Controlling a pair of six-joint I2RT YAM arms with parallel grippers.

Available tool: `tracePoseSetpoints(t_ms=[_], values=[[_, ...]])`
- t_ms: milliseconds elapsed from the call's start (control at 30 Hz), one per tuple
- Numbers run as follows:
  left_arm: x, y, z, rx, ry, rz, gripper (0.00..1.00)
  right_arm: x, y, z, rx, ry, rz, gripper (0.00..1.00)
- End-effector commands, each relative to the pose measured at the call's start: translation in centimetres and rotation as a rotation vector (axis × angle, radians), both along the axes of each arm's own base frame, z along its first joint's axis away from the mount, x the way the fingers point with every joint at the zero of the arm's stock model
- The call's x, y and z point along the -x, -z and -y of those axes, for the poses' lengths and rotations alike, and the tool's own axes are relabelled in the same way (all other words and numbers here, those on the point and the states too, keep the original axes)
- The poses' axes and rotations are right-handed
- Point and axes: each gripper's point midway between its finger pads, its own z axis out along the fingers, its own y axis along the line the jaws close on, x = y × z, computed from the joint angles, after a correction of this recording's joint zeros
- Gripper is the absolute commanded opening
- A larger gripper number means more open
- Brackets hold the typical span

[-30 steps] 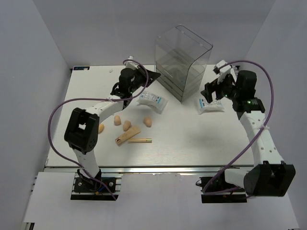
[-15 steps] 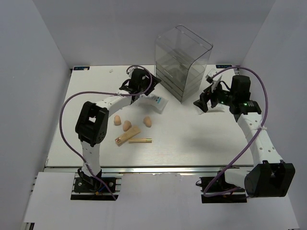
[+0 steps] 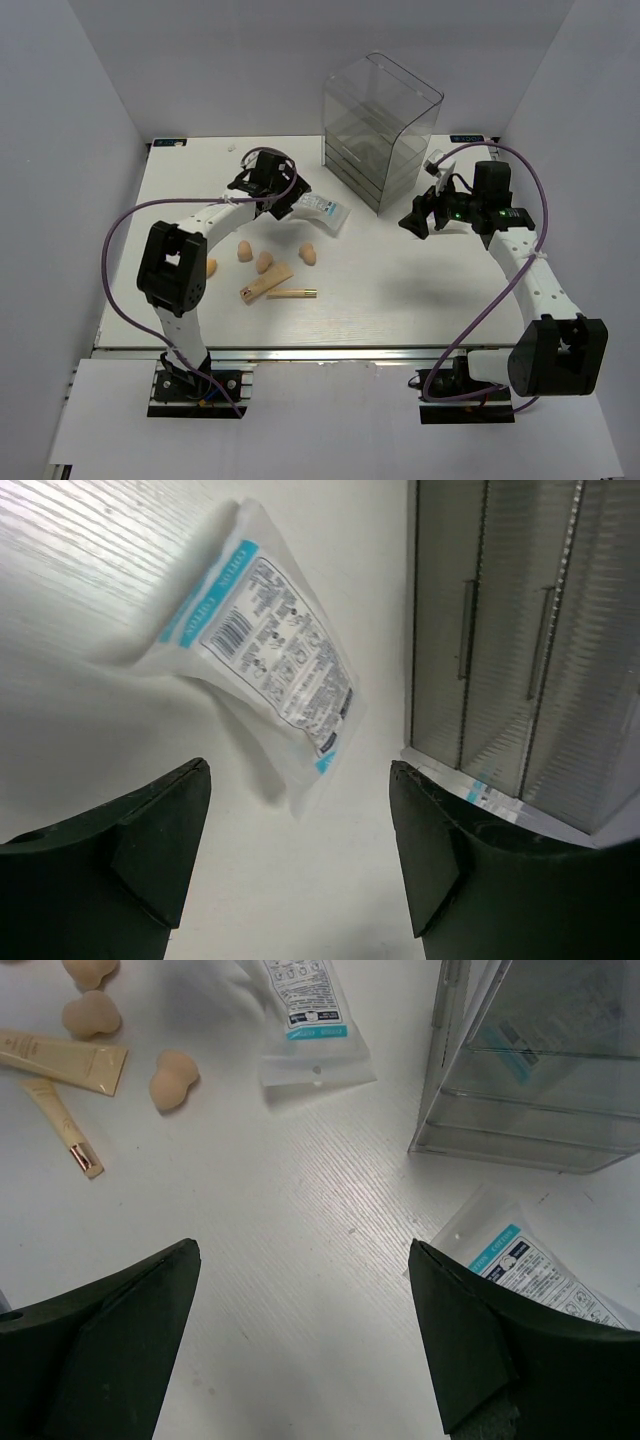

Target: Organize the makeup

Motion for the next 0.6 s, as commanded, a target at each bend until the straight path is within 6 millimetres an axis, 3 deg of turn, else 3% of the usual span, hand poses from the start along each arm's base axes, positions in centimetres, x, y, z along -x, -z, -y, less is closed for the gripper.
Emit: tracePoseSetpoints(t_ms=[0, 33, 133, 267, 400, 433, 500, 533, 567], values=[[-0.7, -3.2, 1.8, 0.108, 0.024, 0.067, 0.81, -0.7, -1.8, -0.1, -0.012, 0.004, 0.055, 0.89], [-1.5, -5.1, 2.5, 0.167, 0.018, 0.127, 0.79, -0.7, -1.8, -0.1, -0.013, 0.006, 0.055, 0.89], [-2.1, -6.7, 4.2, 0.300, 0.022, 0.142, 0.70, -0.8, -2.1, -0.1, -0.016, 0.010, 0.058, 0.89], [-2.9, -5.1, 4.9, 0.282, 0.018, 0.086, 0.67, -1.1, -2.1, 0.3, 0.000, 0.035, 0.067, 0.89], [-4.0, -6.4, 6.6, 0.359, 0.057, 0.112, 0.70, -0.8, -1.6, 0.6, 0.012, 0.042, 0.071, 0.89], [-4.4, -7.8, 7.6, 0.428, 0.088, 0.157, 0.70, -0.8, -1.7, 0.5, 0.010, 0.042, 0.072, 0.89], [-5.2, -7.9, 8.7, 0.565, 0.057, 0.159, 0.62, -0.9, -1.7, 0.5, 0.004, 0.045, 0.068, 0.89], [-5.7, -9.0, 9.3, 0.646, 0.071, 0.228, 0.56, -1.0, -1.8, 0.6, 0.005, 0.050, 0.072, 0.89], [-5.9, -9.2, 9.7, 0.697, 0.071, 0.250, 0.46, -1.1, -2.1, 0.6, 0.005, 0.052, 0.078, 0.89]])
